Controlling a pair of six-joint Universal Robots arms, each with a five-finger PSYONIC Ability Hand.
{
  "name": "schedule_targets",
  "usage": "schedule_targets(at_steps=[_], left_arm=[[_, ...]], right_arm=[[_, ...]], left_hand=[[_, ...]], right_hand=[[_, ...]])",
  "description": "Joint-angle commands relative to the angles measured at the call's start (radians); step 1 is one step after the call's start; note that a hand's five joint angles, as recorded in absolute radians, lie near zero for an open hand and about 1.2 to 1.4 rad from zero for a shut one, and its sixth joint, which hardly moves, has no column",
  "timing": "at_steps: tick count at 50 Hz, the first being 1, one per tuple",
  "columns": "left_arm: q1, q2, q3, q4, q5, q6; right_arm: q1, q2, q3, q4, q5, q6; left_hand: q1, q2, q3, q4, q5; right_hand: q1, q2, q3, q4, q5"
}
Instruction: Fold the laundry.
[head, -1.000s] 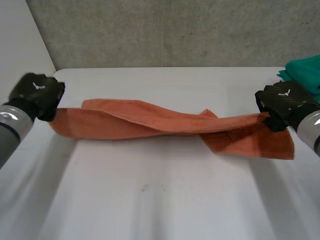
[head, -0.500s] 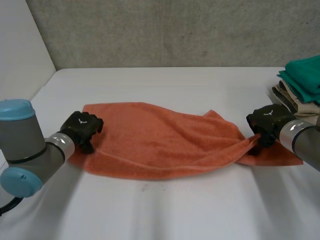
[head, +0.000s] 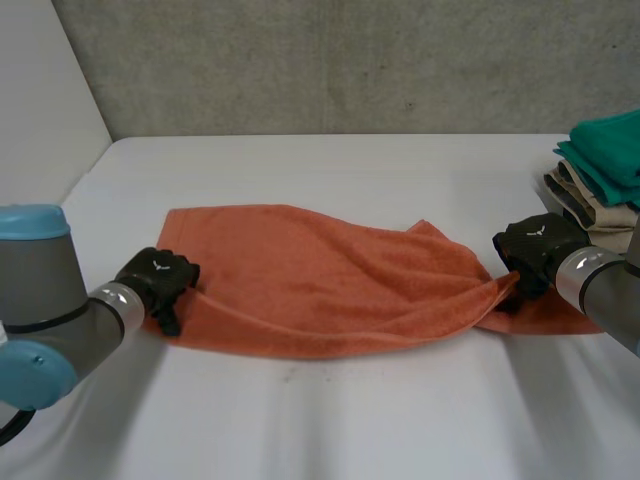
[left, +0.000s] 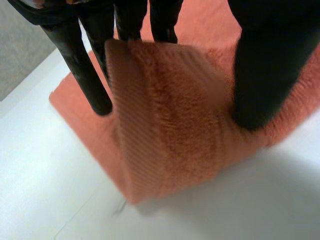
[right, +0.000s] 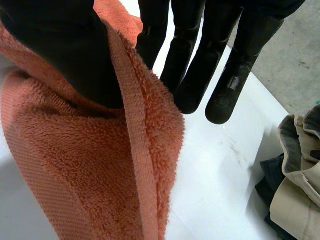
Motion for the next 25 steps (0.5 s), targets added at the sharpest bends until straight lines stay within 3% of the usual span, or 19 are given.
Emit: schedule_targets(at_steps=[1,5,10,14,15,16,19,21,25], left_arm=[[-0.011,-0.076,0.112,0.012,-0.147,0.077],[-0.036,-0.110,0.243,0.042,-0.152,0.071],[-0.057,-0.118,0.465,0.211,-0.155,0.066],[-0.057,-0.105,0.612,0.447,-0.159,0.045],[-0.059,-0.101,0.632,0.502,-0.159,0.032],[-0.054,-0.086,0.657,0.609,-0.167,-0.004],[-0.054,-0.038,0.659,0.743,-0.176,-0.073],[-0.050,0.007,0.640,0.792,-0.185,-0.138],[-0.041,0.042,0.551,0.763,-0.187,-0.211]], right_arm=[[0.000,0.010,-0.021,-0.002,0.001,-0.017],[0.005,0.028,-0.095,-0.032,0.005,-0.026],[0.025,0.051,-0.255,-0.185,0.017,-0.036],[0.035,0.048,-0.372,-0.483,0.032,-0.045],[0.037,0.043,-0.402,-0.626,0.035,-0.045],[0.037,0.042,-0.415,-0.697,0.035,-0.045],[0.037,0.040,-0.447,-0.888,0.043,-0.043],[0.038,0.036,-0.458,-0.896,0.043,-0.045],[0.061,0.022,-0.447,-0.830,0.041,-0.042]], left_hand=[[0.684,0.724,0.724,0.723,0.726],[0.684,0.724,0.724,0.723,0.726],[0.684,0.724,0.724,0.723,0.726],[0.684,0.724,0.724,0.723,0.726],[0.684,0.724,0.724,0.723,0.726],[0.684,0.724,0.724,0.723,0.726],[0.684,0.724,0.724,0.723,0.726],[0.684,0.724,0.724,0.723,0.726],[0.684,0.724,0.724,0.723,0.726]], right_hand=[[0.411,0.237,0.211,0.209,0.224],[0.411,0.237,0.211,0.209,0.224],[0.411,0.237,0.211,0.209,0.224],[0.411,0.237,0.211,0.209,0.224],[0.411,0.237,0.211,0.209,0.224],[0.411,0.237,0.211,0.209,0.224],[0.411,0.237,0.211,0.209,0.224],[0.411,0.237,0.211,0.209,0.224],[0.411,0.237,0.211,0.209,0.224]])
